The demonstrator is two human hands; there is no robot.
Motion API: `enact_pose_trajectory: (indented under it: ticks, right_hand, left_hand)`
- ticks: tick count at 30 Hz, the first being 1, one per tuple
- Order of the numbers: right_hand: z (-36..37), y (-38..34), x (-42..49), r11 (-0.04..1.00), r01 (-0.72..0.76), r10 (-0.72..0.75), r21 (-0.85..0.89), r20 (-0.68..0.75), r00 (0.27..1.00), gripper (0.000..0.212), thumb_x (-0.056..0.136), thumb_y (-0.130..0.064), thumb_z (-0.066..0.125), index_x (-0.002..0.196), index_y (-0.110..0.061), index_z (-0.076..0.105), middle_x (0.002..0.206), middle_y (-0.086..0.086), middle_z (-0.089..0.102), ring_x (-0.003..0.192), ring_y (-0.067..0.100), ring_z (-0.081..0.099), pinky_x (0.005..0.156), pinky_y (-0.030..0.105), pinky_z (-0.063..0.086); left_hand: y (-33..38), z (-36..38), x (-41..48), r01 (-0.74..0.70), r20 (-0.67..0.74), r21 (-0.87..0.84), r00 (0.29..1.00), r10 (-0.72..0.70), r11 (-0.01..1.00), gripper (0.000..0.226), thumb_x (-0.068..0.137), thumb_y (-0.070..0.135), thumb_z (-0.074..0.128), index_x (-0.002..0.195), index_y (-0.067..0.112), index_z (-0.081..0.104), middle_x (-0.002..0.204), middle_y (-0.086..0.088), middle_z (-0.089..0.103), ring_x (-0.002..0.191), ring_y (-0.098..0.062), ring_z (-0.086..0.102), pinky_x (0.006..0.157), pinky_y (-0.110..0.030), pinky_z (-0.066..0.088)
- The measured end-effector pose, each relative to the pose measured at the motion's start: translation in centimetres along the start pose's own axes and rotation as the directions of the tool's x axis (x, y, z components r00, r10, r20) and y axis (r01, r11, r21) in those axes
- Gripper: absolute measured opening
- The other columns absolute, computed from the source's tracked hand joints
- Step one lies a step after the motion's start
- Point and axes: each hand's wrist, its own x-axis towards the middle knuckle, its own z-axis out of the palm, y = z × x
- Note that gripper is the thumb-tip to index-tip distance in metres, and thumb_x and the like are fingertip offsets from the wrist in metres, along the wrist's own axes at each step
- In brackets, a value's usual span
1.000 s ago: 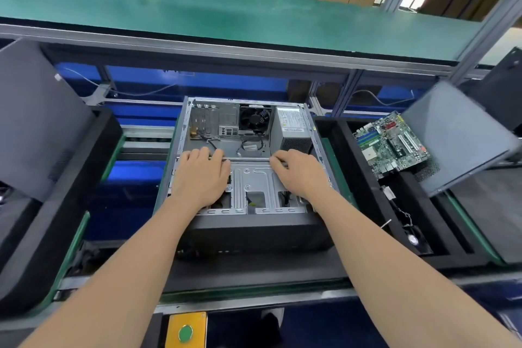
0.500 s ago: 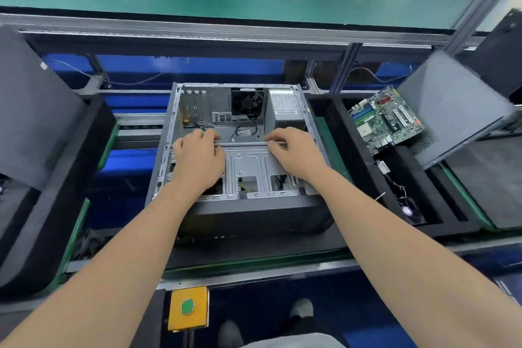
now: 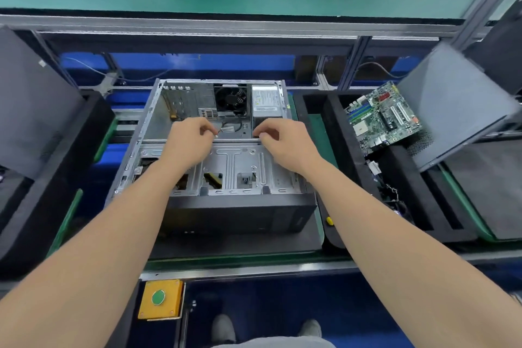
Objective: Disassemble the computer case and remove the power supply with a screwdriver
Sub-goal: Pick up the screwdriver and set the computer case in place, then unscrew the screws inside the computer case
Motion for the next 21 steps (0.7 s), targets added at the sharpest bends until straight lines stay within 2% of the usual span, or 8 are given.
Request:
enact_pose_trajectory:
  ticks: [4,10,12,16,18,20,21]
  right_hand:
    - [0.3,-0.1,0.7,0.999,0.029,-0.029,0.017,0.030,0.999,0.025,0.100,-0.017,0.057,0.108,-0.024,0.080,0.102,-0.009,0.076,0.092,0.006,0.063,0.072,-0.003,0.036]
    - [1.1,-1.0,2.2,0.999,0.036,-0.039,0.040,0.079,0.996,0.025,0.101,-0.016,0.056,0.105,-0.024,0.079,0.091,-0.011,0.072,0.082,-0.003,0.060,0.067,0.005,0.038]
    - [1.4,-1.2,2.5,0.999,0.028,-0.032,0.045,0.084,0.996,0.025,0.100,-0.016,0.056,0.104,-0.024,0.079,0.084,-0.014,0.069,0.077,-0.002,0.060,0.065,0.009,0.039]
    - [1.3,-1.2,2.4,0.999,0.003,-0.006,0.041,0.061,0.998,0.026,0.099,-0.013,0.056,0.104,-0.021,0.080,0.081,-0.011,0.069,0.075,-0.001,0.060,0.065,0.004,0.039]
    - [0.7,-1.0,2.1,0.999,-0.015,0.014,0.052,0.023,1.000,0.027,0.099,-0.012,0.056,0.105,-0.021,0.081,0.081,-0.010,0.071,0.075,0.004,0.061,0.067,0.004,0.039]
    - [-0.3,-0.4,1.8,0.998,-0.027,0.028,0.048,-0.025,0.999,0.026,0.098,-0.012,0.057,0.104,-0.021,0.081,0.091,-0.008,0.076,0.084,0.008,0.064,0.076,0.006,0.040]
    - [-0.9,0.0,1.7,0.999,-0.032,0.034,0.042,-0.053,0.998,0.026,0.098,-0.013,0.059,0.104,-0.021,0.082,0.096,-0.008,0.077,0.089,0.009,0.065,0.083,0.011,0.044]
  left_hand:
    - [-0.7,0.1,-0.7,0.025,-0.023,0.014,0.999,-0.025,1.000,0.029,0.098,0.013,0.051,0.097,0.032,0.072,0.094,0.012,0.066,0.072,0.003,0.058,0.060,-0.010,0.037]
    - [-1.8,-0.2,-0.9,0.054,-0.036,0.013,0.998,-0.054,0.998,0.030,0.097,0.013,0.050,0.097,0.033,0.073,0.090,0.011,0.069,0.061,-0.006,0.061,0.052,-0.017,0.040]
    - [-2.1,-0.2,-0.8,0.041,-0.035,0.029,0.999,-0.040,0.999,0.029,0.097,0.012,0.051,0.099,0.030,0.074,0.090,0.010,0.070,0.063,-0.005,0.061,0.054,-0.017,0.041]
    - [-1.2,0.3,0.1,0.002,-0.026,0.037,1.000,-0.001,0.999,0.028,0.095,0.013,0.051,0.098,0.028,0.075,0.092,0.009,0.071,0.077,-0.004,0.062,0.070,-0.026,0.050]
    - [0.3,0.9,0.6,-0.056,-0.028,0.027,0.998,0.057,0.998,0.027,0.094,0.015,0.052,0.095,0.029,0.075,0.089,0.010,0.072,0.080,-0.006,0.063,0.074,-0.028,0.049]
    - [2.4,1.6,1.0,-0.121,-0.019,0.004,0.992,0.121,0.993,0.025,0.093,0.018,0.052,0.093,0.031,0.074,0.085,0.012,0.071,0.081,-0.006,0.063,0.074,-0.026,0.045]
    - [3.5,2.0,1.3,-0.153,-0.011,-0.008,0.988,0.153,0.988,0.025,0.092,0.018,0.052,0.091,0.032,0.073,0.084,0.013,0.070,0.080,-0.005,0.062,0.074,-0.026,0.045]
